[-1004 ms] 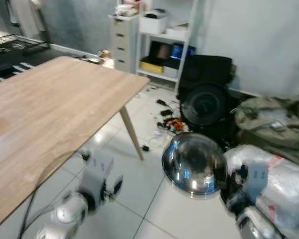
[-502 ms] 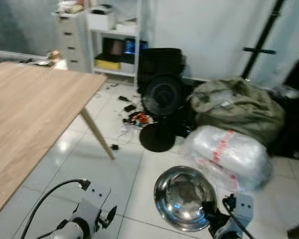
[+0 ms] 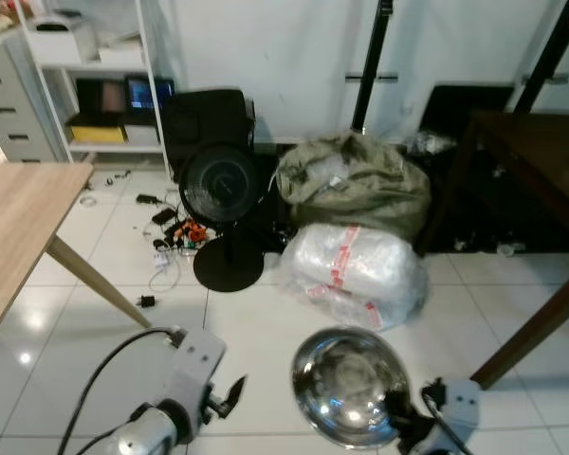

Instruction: Setting the table

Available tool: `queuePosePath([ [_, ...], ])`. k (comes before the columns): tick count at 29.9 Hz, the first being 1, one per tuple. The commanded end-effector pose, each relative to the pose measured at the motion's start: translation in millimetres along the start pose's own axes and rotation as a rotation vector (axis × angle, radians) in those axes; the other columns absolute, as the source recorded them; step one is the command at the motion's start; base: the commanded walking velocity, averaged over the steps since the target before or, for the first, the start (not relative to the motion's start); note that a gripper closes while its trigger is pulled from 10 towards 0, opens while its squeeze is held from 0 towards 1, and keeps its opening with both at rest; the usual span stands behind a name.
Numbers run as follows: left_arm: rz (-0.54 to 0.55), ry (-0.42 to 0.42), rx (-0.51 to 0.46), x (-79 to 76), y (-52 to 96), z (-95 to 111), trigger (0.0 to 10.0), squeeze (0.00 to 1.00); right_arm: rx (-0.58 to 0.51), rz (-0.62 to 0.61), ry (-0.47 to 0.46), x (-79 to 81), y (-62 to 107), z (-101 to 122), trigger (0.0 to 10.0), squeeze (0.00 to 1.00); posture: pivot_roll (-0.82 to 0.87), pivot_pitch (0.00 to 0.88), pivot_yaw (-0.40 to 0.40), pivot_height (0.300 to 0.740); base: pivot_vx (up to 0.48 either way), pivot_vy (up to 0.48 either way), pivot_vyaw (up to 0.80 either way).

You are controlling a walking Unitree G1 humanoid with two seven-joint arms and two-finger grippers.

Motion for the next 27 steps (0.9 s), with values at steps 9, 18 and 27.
queuePosePath([
  [9, -0.021, 0.087, 0.0, -1.6, -0.8, -1.9, 10.0, 0.0, 0.011, 0.007, -0.01, 2.7, 3.8, -7.8, 10.0, 0.0, 0.03, 0.088, 0.06, 0.74, 0.0, 0.0, -0.78],
  [18, -0.006, 0.075, -0.014, 2.9, -2.5, 0.1, 10.0, 0.0, 0.006, 0.01, -0.011, 4.8, 3.5, -8.0, 10.0, 0.0, 0.03, 0.089, 0.064, 0.74, 0.0, 0.0, -0.78],
  [27, -0.007, 0.064, -0.021, 4.1, -4.5, 2.3, 10.0, 0.0, 0.0, 0.006, -0.01, 4.8, 3.1, -7.4, 10.0, 0.0, 0.03, 0.082, 0.071, 0.74, 0.0, 0.0, -0.78],
])
Point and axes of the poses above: a point about 5 cm out from each wrist's last joint towards the gripper, its own y axis pointing back from the gripper into the wrist, its own z axis along the axis of the wrist's last joint, x = y × z, the point moved 3 cm from there along -y, pointing out of the wrist towards the gripper, and after that the axes turned 8 degrees about y, right-handed, at the moved point
